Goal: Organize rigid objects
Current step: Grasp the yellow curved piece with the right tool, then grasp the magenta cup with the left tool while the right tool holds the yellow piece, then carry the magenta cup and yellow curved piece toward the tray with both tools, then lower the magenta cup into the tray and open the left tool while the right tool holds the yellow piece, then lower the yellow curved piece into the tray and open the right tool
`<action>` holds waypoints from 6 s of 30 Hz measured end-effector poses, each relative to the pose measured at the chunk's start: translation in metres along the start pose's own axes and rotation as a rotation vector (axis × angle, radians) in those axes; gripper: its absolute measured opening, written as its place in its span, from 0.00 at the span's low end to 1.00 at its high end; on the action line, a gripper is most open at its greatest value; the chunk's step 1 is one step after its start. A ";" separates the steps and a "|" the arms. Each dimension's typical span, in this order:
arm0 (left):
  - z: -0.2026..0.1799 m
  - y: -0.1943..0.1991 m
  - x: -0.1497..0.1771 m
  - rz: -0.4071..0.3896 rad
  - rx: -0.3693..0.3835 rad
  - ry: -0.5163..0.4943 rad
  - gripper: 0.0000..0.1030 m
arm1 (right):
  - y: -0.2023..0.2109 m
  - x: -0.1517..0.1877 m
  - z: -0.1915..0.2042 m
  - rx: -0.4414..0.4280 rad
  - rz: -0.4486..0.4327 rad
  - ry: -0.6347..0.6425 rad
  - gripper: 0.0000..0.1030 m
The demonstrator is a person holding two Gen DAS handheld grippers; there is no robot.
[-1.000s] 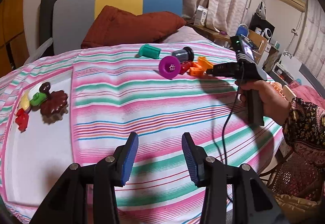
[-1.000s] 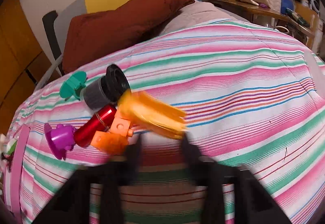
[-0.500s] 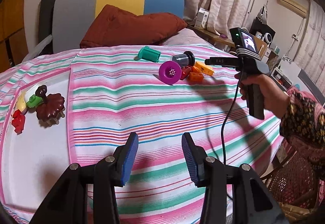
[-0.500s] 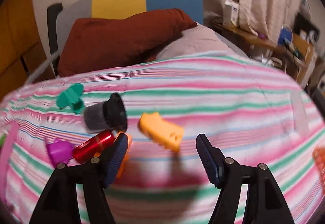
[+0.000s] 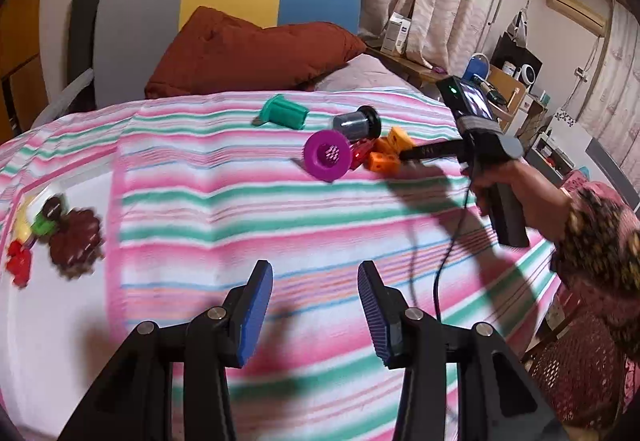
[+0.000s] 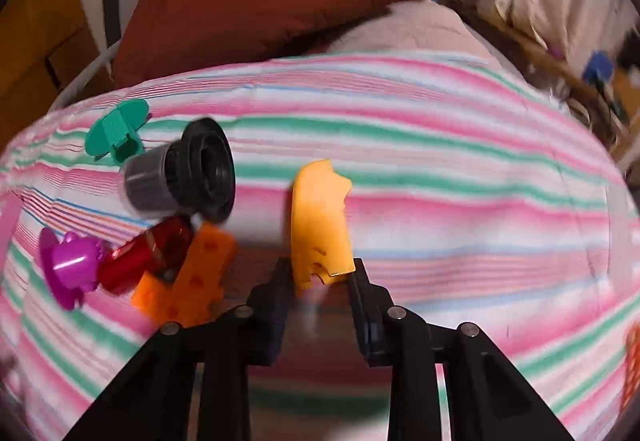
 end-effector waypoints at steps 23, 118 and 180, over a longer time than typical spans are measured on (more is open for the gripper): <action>-0.061 -0.110 -0.092 -0.053 -0.086 -0.082 0.78 | 0.041 0.061 0.001 -0.113 0.000 -0.307 0.28; 0.216 -0.013 0.047 0.030 -0.305 0.265 0.50 | 0.053 0.108 0.185 -0.395 -0.036 -0.058 0.27; 0.266 0.072 0.067 -0.160 -0.412 0.536 0.64 | -0.036 0.107 0.424 -0.446 0.092 0.279 0.41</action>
Point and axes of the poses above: each gripper's, at about its wrist camera, not at the fingertips, and y roughly against the way its jaws point, z to its left, x to its underside, the point moved 2 cm from there along -y, roughly the way its jaws point, and after that the axes turned 14 degrees about -x, right-handed, at the moved point
